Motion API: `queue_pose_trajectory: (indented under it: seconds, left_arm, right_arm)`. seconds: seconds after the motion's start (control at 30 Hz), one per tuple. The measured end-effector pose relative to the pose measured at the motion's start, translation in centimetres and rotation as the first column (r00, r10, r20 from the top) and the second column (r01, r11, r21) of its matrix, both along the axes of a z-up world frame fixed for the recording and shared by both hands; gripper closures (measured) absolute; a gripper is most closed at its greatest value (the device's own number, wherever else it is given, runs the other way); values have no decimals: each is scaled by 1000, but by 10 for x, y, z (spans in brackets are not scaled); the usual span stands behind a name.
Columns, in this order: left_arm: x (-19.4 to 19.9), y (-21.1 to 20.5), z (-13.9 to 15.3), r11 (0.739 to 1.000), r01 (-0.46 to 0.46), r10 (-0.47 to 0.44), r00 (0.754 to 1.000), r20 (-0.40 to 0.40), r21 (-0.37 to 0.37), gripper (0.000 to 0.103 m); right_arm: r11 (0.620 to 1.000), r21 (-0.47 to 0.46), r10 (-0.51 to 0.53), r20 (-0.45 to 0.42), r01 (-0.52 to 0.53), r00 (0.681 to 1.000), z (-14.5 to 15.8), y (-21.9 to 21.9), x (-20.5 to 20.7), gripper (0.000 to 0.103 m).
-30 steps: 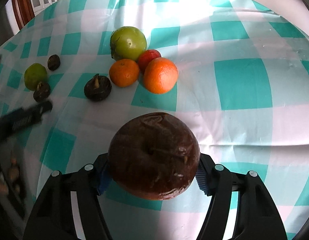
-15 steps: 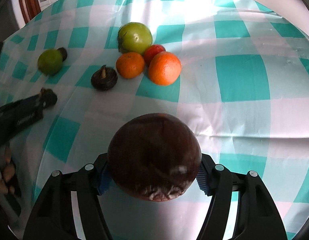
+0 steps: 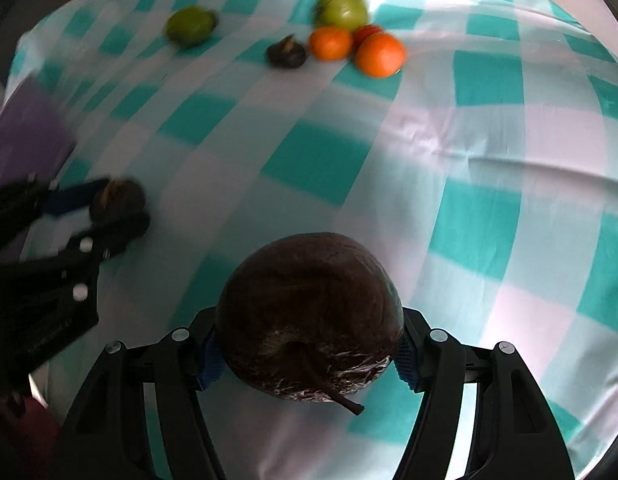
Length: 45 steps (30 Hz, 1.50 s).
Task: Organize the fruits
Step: 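Carry the apple and mangosteen in both tools over the purple-rimmed white box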
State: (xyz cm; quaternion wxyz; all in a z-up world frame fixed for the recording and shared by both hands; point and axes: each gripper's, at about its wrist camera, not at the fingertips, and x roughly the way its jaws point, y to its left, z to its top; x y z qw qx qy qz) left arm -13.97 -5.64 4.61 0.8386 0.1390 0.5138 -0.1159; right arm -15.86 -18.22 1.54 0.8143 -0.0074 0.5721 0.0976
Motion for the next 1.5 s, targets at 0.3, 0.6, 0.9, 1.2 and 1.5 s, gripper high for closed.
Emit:
queue_pose_trajectory:
  seconds: [0.3, 0.6, 0.9, 1.2, 1.5]
  left_arm:
    - [-30, -30, -1, 994, -103, 103, 995, 19, -22, 60]
    - [-55, -34, 21, 982, -172, 178, 981, 73, -74, 60]
    - [-74, -10, 59, 974, -184, 211, 946, 244, -129, 60]
    - [-75, 98, 131, 948, -222, 292, 894, 339, -229, 60]
    - [-75, 241, 161, 891, -369, 445, 825, 348, -263, 59]
  right_arm:
    - [999, -3, 50, 16, -50, 999, 19, -23, -34, 39]
    - [995, 77, 58, 31, -60, 998, 41, -28, -54, 39]
    - [991, 109, 72, 96, -83, 993, 74, -14, -51, 39]
    - [975, 175, 105, 169, -135, 980, 119, 65, -28, 38]
    - [926, 298, 164, 237, -232, 958, 168, 168, 13, 38]
